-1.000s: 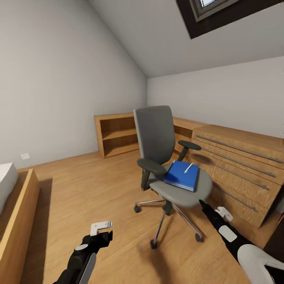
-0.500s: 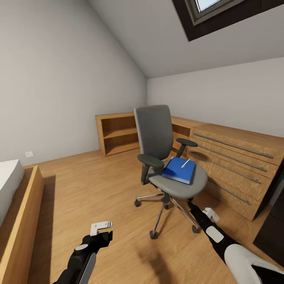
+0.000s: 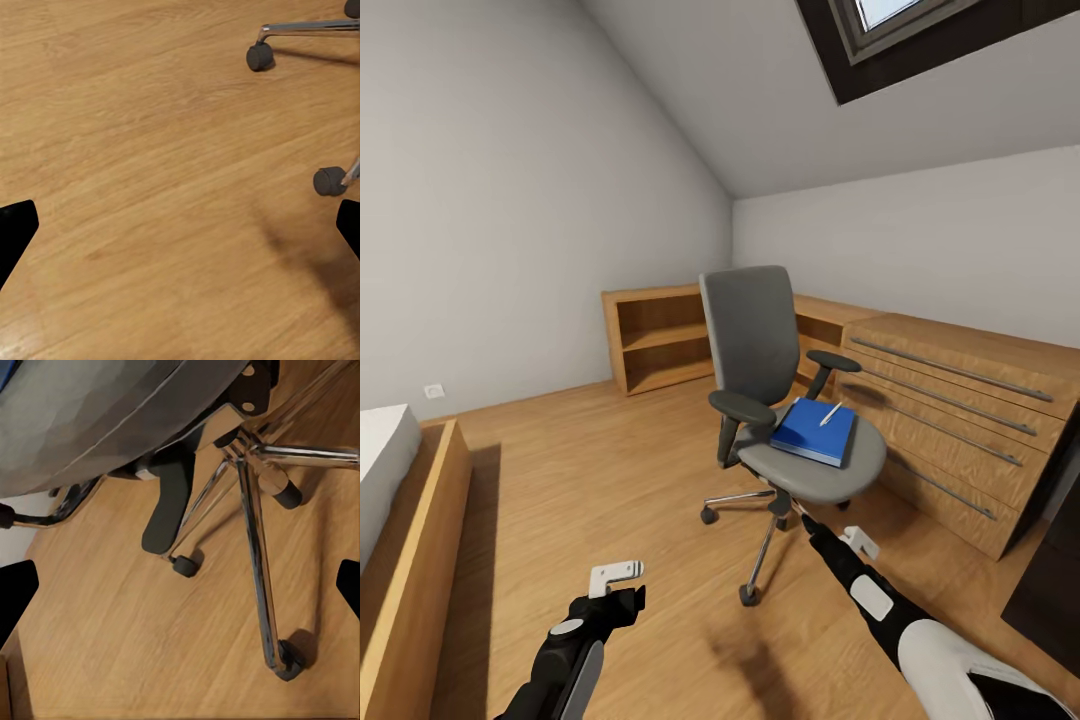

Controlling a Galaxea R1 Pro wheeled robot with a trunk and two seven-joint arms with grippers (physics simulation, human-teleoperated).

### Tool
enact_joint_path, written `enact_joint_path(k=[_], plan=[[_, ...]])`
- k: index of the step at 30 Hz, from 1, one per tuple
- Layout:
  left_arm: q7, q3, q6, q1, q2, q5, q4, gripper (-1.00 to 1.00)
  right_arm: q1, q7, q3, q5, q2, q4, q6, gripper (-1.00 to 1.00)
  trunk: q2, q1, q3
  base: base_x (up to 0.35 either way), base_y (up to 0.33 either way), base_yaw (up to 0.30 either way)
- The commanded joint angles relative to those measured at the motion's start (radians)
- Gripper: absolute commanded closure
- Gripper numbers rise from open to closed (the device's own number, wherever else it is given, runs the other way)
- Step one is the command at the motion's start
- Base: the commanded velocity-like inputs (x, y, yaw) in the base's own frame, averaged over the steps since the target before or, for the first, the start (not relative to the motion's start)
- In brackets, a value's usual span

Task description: In the bedroom, organize the workspace by keeping the computer under the desk, ensuring the monitor is on the desk, placing the keyboard on the desk next to the monitor, placing the mouse on the desk next to the keyboard, moving the folder from the swivel chair onto the desk next to the mouse, stacking the notebook on top of the folder with the pen on top of the notebook, and positioning the swivel chair next to the desk.

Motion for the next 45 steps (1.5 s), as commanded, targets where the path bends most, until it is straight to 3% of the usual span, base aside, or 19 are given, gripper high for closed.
enact_joint_path(k=[1, 12, 34, 45], plan=[[0.009, -0.002, 0.003, 0.000, 0.000, 0.011, -0.001, -1.00, -0.001, 0.006, -0.004, -0.002, 0.002, 0.002, -0.002, -1.00, 0.000, 0.000, -0.001, 0.000, 0.000, 0.000], [0.008, -0.002, 0.002, 0.000, -0.001, 0.011, -0.001, -1.00, -0.001, 0.006, -0.004, 0.012, 0.007, 0.001, -0.002, -1.00, 0.000, 0.000, -0.001, 0.024, 0.000, 0.000], [0.009, -0.015, 0.002, 0.000, 0.000, 0.012, -0.001, -1.00, -0.001, 0.006, -0.004, 0.012, 0.006, 0.000, -0.002, -1.00, 0.000, 0.000, -0.001, 0.266, 0.002, 0.000], [0.010, -0.015, 0.002, 0.000, 0.000, 0.012, -0.001, -1.00, -0.001, 0.006, -0.004, 0.013, 0.006, -0.002, -0.003, -1.00, 0.000, 0.000, -0.001, 0.279, 0.158, 0.000]])
